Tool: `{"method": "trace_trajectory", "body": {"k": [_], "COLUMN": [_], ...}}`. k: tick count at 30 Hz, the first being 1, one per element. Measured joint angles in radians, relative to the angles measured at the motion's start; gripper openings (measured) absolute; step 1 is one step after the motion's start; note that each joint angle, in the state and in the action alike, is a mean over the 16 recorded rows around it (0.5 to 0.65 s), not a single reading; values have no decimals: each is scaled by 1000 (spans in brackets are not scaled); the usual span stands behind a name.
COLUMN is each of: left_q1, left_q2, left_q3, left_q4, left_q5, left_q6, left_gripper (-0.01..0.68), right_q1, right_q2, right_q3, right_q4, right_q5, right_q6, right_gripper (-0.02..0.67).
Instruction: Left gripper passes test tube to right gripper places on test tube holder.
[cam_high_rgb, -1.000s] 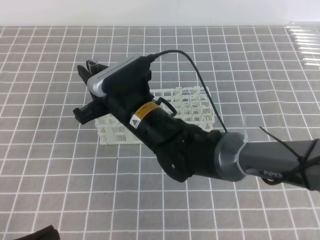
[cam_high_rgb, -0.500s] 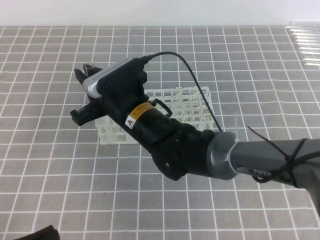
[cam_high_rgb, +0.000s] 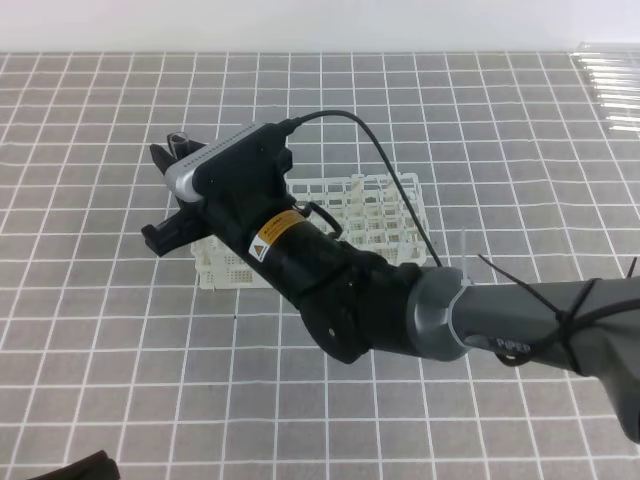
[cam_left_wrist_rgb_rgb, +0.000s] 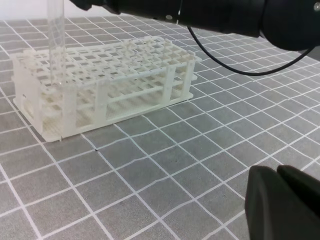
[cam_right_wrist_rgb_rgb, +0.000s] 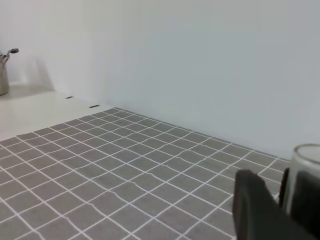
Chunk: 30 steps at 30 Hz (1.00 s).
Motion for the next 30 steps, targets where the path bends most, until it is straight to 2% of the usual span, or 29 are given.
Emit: {"method": "trace_trajectory", "body": {"k": [30], "left_q1": [0], "left_q2": [0], "left_q3": [-1], "left_q4": [0], "left_q5": [0], "left_q6": [0], "left_gripper": [0], "right_q1": [-16], "right_q2": [21], "right_q3": [-26], "right_q4": [-1], "right_q5": [-2], "right_q6": [-4], "right_gripper": [8]}}
